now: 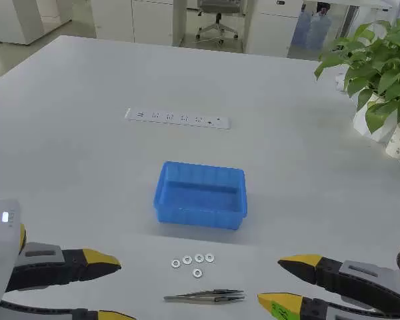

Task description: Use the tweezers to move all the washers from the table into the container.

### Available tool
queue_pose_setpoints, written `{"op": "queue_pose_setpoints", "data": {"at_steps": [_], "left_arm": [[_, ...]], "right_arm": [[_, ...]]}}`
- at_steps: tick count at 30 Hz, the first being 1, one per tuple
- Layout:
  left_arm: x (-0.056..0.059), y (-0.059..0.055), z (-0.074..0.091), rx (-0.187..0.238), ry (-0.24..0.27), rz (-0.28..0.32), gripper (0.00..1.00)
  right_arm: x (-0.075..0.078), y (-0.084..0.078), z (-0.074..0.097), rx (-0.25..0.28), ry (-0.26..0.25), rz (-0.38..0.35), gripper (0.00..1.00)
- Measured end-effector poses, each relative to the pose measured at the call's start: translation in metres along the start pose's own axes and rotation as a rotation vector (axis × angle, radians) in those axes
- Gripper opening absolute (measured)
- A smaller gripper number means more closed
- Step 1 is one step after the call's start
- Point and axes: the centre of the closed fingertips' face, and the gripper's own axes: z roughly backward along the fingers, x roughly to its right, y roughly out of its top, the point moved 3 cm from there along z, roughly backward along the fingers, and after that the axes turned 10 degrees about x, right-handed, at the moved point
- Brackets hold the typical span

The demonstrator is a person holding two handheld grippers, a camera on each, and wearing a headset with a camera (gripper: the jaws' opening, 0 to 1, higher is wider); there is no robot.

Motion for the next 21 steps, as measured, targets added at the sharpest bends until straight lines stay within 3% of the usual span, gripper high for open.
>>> {"op": "queue_pose_setpoints", "data": {"at_steps": [21], "left_arm": [[0.0023, -0.0058, 0.0003, -0.003, 0.005, 0.008, 0.45]], "right_arm": [[-0.002, -0.0027, 0.0005, -0.002, -0.005, -0.005, 0.38]]}}
